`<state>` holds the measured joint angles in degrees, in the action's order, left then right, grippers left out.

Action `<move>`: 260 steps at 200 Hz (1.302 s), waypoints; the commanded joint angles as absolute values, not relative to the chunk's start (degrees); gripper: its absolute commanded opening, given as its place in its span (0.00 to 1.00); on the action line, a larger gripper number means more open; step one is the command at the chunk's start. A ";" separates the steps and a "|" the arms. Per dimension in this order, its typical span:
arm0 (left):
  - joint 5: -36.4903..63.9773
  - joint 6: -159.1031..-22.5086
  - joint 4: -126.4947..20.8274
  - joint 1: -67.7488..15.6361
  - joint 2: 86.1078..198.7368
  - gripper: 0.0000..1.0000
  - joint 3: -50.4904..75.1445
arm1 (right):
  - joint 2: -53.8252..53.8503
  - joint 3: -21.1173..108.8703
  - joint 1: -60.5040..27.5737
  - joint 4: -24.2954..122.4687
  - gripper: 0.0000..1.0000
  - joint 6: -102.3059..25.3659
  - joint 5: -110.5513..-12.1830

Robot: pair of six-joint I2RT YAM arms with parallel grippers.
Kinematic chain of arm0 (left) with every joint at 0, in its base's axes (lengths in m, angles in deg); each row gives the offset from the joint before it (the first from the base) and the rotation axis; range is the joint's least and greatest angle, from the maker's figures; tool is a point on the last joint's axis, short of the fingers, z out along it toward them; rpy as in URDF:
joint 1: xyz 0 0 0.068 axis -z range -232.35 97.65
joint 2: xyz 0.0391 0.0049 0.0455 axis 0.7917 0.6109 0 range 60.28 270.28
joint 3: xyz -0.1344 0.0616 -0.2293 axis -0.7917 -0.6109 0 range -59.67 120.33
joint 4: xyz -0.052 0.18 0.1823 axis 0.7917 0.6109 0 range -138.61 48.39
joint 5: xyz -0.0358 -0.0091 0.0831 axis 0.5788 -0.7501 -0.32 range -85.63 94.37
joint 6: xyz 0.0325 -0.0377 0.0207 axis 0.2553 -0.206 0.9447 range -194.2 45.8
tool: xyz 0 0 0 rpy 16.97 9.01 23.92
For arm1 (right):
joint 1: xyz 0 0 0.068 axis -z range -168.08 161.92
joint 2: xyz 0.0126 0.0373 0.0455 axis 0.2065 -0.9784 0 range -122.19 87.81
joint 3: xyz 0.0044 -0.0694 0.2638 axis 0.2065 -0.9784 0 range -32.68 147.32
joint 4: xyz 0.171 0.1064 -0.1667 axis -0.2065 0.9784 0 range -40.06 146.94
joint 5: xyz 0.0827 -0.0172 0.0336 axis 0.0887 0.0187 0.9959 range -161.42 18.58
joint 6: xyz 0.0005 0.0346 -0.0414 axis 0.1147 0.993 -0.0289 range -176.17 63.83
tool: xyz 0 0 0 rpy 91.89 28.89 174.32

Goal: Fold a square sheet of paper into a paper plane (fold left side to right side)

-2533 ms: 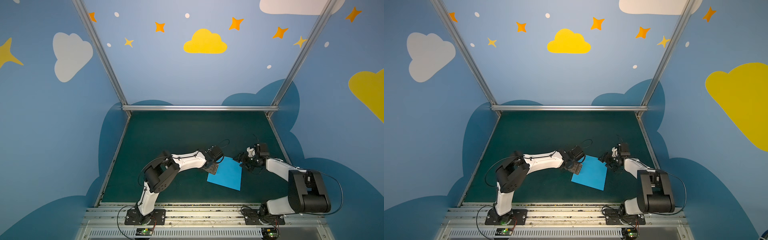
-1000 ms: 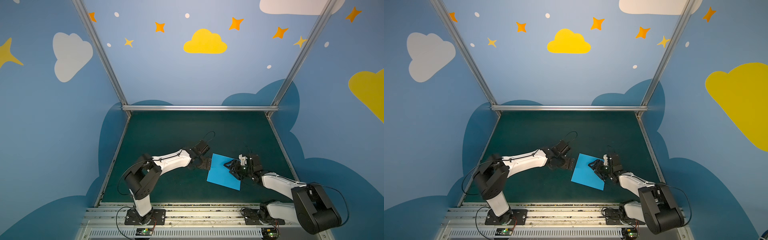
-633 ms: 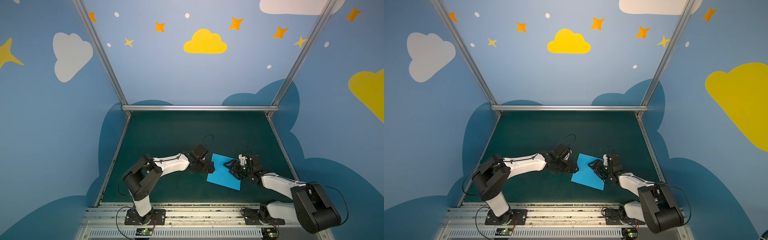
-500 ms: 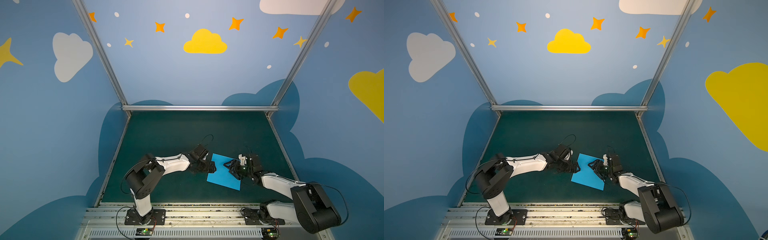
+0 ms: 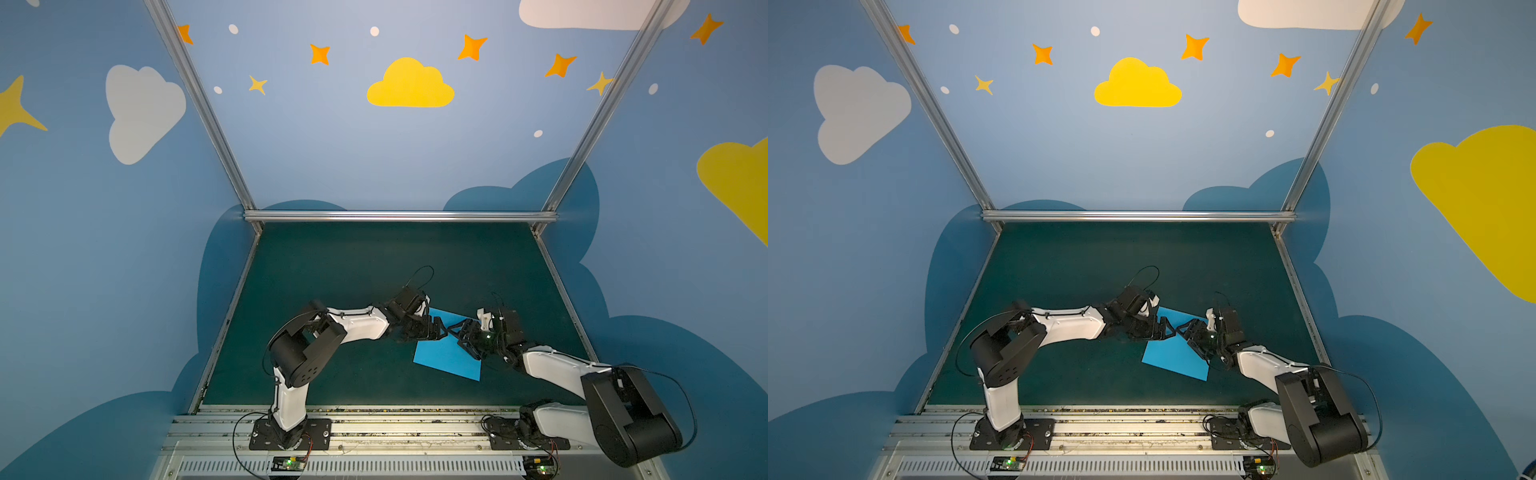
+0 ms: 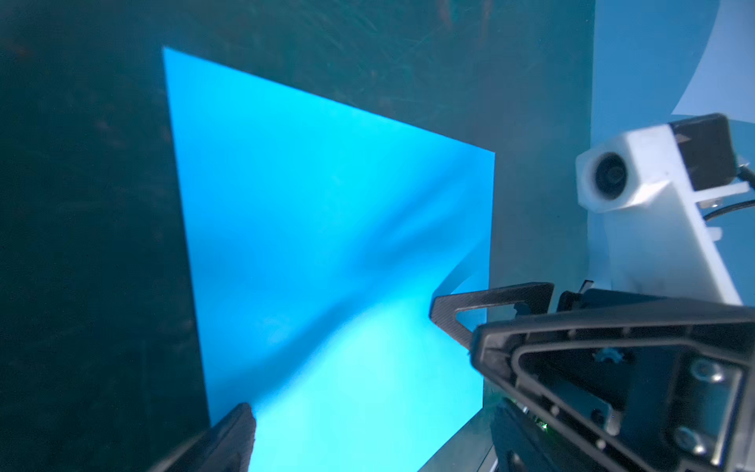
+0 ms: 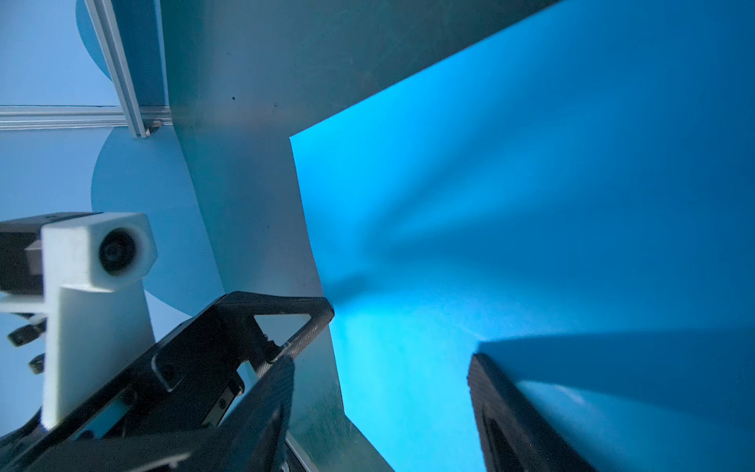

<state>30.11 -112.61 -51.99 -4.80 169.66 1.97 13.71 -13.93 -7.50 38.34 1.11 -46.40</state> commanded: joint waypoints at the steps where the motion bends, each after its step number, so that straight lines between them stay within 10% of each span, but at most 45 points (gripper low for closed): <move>1: 30.56 -112.96 -50.21 -4.01 174.14 0.91 0.87 | 9.85 -17.83 -8.50 48.14 0.71 1.22 -51.81; 136: 25.97 -100.42 -36.69 -11.94 184.07 0.93 18.68 | 9.67 -18.06 -8.69 47.87 0.71 1.31 -51.82; 260: 36.34 -102.27 -47.33 -7.74 181.22 0.93 8.66 | 10.20 -18.50 -8.74 48.10 0.71 1.40 -52.17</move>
<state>29.96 -99.78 -51.40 -10.00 178.30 13.08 13.55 -14.41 -7.85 36.48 1.89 -47.74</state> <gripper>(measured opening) 0.926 0.708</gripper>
